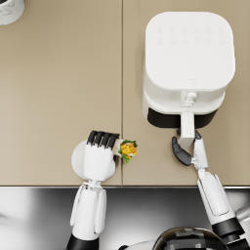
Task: Pick up the chicken rolls and place it into the air fryer
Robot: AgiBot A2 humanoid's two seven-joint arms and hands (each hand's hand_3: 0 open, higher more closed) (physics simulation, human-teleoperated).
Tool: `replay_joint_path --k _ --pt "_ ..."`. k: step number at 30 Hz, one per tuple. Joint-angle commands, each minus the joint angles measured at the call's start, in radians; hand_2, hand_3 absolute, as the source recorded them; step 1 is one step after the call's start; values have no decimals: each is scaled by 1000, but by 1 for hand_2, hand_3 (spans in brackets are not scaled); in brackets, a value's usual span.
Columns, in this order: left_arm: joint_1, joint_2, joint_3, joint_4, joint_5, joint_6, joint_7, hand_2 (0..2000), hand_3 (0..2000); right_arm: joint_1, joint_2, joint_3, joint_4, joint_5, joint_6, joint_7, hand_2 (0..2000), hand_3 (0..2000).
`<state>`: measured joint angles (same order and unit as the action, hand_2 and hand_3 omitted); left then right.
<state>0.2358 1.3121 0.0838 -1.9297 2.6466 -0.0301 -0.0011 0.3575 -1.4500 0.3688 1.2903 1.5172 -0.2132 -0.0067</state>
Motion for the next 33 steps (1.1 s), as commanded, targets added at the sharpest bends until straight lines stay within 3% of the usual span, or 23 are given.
replay_joint_path --k 1,6,10,13,14,16,17,18,19,20,21,22,23,24,25,26,27,28,29,30,31,32,33 --pt "50 18 10 -10 0 0 0 2000 2000 -11 9 78 105 0 0 -1 2000 2000" --pt "109 52 51 4 0 0 0 2000 2000 -61 126 195 260 1 136 11 2000 2000" --pt "189 105 99 21 0 -1 0 2000 2000 -65 272 360 403 1 235 24 2000 2000" --pt "264 179 123 63 0 -3 0 2000 2000 -28 358 495 455 1 227 36 2000 2000" --pt "287 202 132 70 0 -4 0 2000 2000 -97 309 418 459 0 207 40 2000 2000" --pt "335 251 162 104 -1 -4 0 2000 2000 -103 324 454 473 -1 245 48 2000 2000" --pt "258 188 133 76 -1 -4 0 2000 2000 -105 329 470 484 -1 261 50 2000 2000" --pt "575 -115 544 146 -1 -5 0 2000 2000 -107 334 492 486 -2 269 53 2000 2000" --pt "431 196 275 166 -2 -11 0 2000 2000 -109 339 496 496 -2 271 54 2000 2000" --pt "455 195 300 193 0 -18 -1 2000 2000 -102 345 504 496 -2 272 53 2000 2000" --pt "477 213 314 223 -1 -22 0 2000 2000 -90 589 355 444 -2 270 53 2000 2000" --pt "497 231 331 254 -1 -26 0 2000 2000 -107 345 504 497 -2 266 53 2000 2000" --pt "516 247 345 281 -1 -29 0 2000 2000 -103 344 504 493 -2 265 53 2000 2000" --pt "653 82 555 314 -1 -31 0 2000 2000 -106 337 504 497 -3 264 54 2000 2000" --pt "586 238 407 344 -1 -32 0 2000 2000 -108 329 504 501 -3 265 54 2000 2000" --pt "613 254 416 381 0 -34 0 2000 2000 -115 327 504 506 -3 264 53 2000 2000" --pt "848 -4 784 405 0 -34 -1 2000 2000 -117 321 504 501 -3 262 52 2000 2000" --pt "683 212 506 431 -2 -34 -1 2000 2000 -96 613 374 463 -3 262 52 2000 2000" --pt "699 217 521 460 0 -35 -2 2000 2000 -98 613 373 464 -3 261 53 2000 2000" --pt "706 226 521 486 0 -36 -2 2000 2000 -119 316 504 496 -3 262 53 2000 2000" --pt "712 234 522 506 0 -36 -2 2000 2000 -100 611 370 463 -3 263 53 2000 2000" --pt "716 240 521 525 0 -36 -2 2000 2000 -101 609 368 463 -3 265 52 2000 2000" --pt "716 244 526 535 0 -36 -2 639 1673 -117 317 504 500 -3 268 51 2000 2000"
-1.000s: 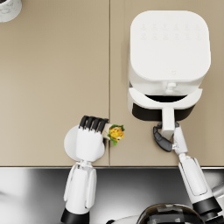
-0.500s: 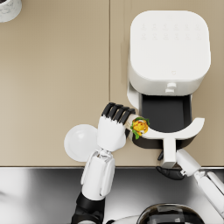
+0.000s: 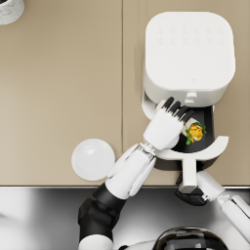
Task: Pick up the chicken rolls and place it into the air fryer
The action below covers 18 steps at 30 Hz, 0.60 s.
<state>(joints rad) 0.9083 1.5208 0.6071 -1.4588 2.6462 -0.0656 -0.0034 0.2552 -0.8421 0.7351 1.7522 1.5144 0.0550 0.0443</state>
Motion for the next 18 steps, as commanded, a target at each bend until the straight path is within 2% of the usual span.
replay_joint_path --k 1,2,3,4,5,7,8,9,10,14,18 --pt "38 34 -1 61 0 14 1 0 1347 0 0 0 0 0 0 0 2000 2000" --pt "26 28 1 43 0 25 2 0 1020 -1 1 0 0 0 -1 0 2000 2000" --pt "15 23 -4 22 0 28 2 0 693 -14 -295 137 39 0 0 0 2000 2000" --pt "-1 13 -13 -8 0 32 2 0 367 -18 -299 137 41 0 -2 0 2000 2000" --pt "-17 4 -23 -43 0 41 3 0 40 -1 2 1 2 0 -2 -2 2000 2000" --pt "-72 -39 -59 -163 0 34 3 0 0 -2 1 -1 3 1 -2 -6 2000 2000" --pt "-111 -74 -86 -239 0 43 3 0 0 -13 -299 137 41 1 -1 -7 2000 2000" --pt "-146 -104 -114 -297 0 49 3 0 0 -2 1 0 3 1 -1 -8 2000 2000" --pt "-186 -137 -155 -355 0 53 3 0 0 -8 -294 137 42 1 -2 -8 2000 2000" --pt "-310 -235 -279 -496 0 62 4 0 0 21 -287 137 40 1 -11 -8 2000 2000" --pt "-406 -291 -389 -542 0 64 3 0 0 74 -270 137 27 1 -26 -8 2000 2000"
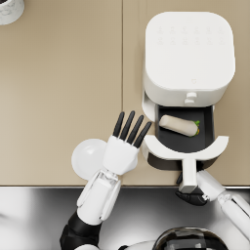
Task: Pick up the chicken rolls and place it into the air fryer
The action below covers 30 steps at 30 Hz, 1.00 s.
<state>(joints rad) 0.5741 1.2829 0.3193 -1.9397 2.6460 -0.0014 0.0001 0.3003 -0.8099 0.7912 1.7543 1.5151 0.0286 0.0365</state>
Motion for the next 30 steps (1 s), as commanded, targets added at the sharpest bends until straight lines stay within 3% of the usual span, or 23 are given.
replay_joint_path --k 1,10,26,27,28,29,30 --pt "-96 -65 -122 -65 0 0 0 0 0 46 -300 81 17 0 -3 -1 2000 2000" --pt "-222 -99 -229 -97 0 1 0 0 0 246 -350 76 -173 1 25 -6 2000 2000" --pt "-263 -86 -275 -114 0 1 0 0 0 590 -540 82 -740 3 110 -18 2000 2000" --pt "-260 -84 -279 -109 0 1 0 0 0 553 -599 -41 -771 3 113 -18 2000 2000" --pt "-253 -81 -279 -105 0 1 0 0 0 567 -613 -44 -803 3 118 -19 2000 2000" --pt "-257 -80 -279 -104 0 1 0 0 0 625 -579 83 -831 2 134 -17 2000 2000" --pt "-254 -78 -281 -105 0 1 0 0 0 584 -631 -48 -834 1 171 -8 2000 2000"
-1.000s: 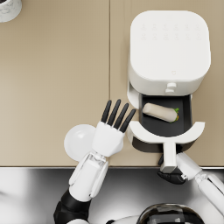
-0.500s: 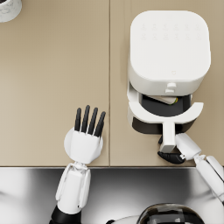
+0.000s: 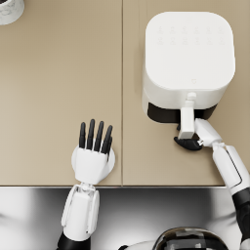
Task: Pick up the chicken rolls and place it into the air fryer
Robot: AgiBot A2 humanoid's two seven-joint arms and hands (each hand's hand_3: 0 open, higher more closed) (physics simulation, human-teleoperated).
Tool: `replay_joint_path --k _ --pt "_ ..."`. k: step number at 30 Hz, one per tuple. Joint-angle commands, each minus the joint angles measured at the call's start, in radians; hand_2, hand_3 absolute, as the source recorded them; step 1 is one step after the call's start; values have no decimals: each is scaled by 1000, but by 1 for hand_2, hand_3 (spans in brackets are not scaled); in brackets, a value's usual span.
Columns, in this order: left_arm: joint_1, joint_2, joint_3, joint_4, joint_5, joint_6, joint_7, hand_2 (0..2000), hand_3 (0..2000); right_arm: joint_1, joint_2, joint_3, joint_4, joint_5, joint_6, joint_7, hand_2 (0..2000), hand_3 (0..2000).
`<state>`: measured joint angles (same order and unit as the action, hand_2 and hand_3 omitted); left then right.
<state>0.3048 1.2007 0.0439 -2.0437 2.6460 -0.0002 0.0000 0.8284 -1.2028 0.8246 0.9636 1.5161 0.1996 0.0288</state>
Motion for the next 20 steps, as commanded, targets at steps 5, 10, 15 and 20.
replay_joint_path --k 5,10,15,20 --pt "3 6 -4 2 0 0 0 0 0 54 -5 27 -52 -2 118 2 2000 2000" --pt "3 7 -5 2 0 0 0 0 0 72 -1 44 -57 -4 150 -17 2000 2000" --pt "4 7 -5 3 0 0 0 0 0 81 1 47 -55 -5 176 -41 2000 2000" --pt "4 7 -5 3 0 0 0 0 0 85 1 48 -55 -3 191 -52 2000 2000"
